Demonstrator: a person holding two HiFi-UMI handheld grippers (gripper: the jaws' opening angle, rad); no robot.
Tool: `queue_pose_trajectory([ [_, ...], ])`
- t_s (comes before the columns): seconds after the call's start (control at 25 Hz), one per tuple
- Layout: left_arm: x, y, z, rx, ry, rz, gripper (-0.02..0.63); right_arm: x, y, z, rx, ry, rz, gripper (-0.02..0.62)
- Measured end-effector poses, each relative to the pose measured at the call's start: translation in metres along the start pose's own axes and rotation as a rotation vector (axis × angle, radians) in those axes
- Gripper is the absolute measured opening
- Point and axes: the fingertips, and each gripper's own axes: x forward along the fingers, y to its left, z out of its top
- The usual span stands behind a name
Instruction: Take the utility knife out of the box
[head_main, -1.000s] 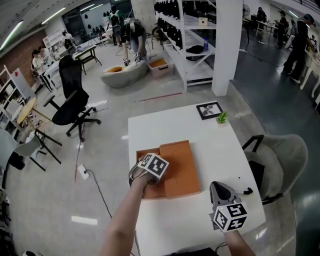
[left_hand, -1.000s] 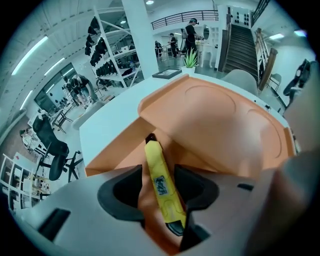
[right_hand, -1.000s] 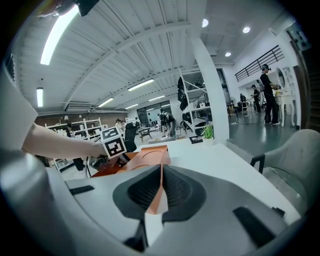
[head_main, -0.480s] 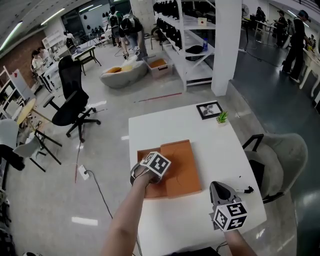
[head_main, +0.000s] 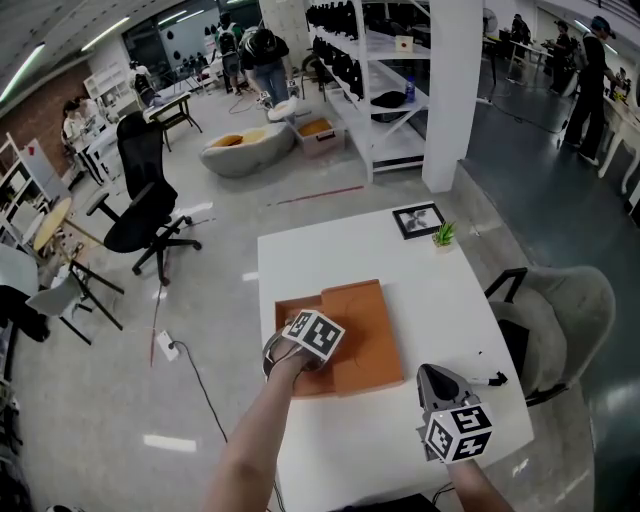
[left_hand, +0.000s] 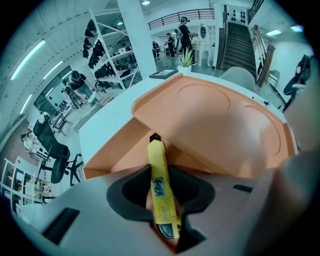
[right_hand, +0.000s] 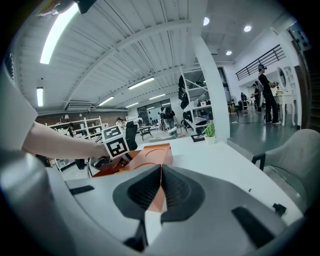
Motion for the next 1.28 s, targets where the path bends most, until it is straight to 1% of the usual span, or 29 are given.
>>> queue_pose_trajectory([
  [0.2, -0.008, -0.005, -0.007, -0.052, -0.008, 0.012, 0.115, -0.003, 0.001, 0.001, -0.002, 0.0, 0.003, 0.002],
  [0.44, -0.018, -0.007, -0.012, -0.137, -0.051, 0.003, 0.115, 0.0, 0.004, 0.002, -0.006, 0.001, 0.012, 0.002],
  [0.8, -0.045, -0.006, -0.018, -0.205, -0.119, 0.027, 0.114, 0.001, 0.012, 0.005, -0.012, -0.002, 0.037, 0.002],
  [1.12, -0.081, -0.003, -0.021, -0.263, -0.242, 0.061, 0.114, -0.002, 0.023, 0.006, -0.02, -0.01, 0.055, 0.002],
  [1.28, -0.101, -0.003, -0.018, -0.294, -0.311, 0.045, 0.114, -0.003, 0.027, 0.006, -0.026, -0.015, 0.064, 0.002],
])
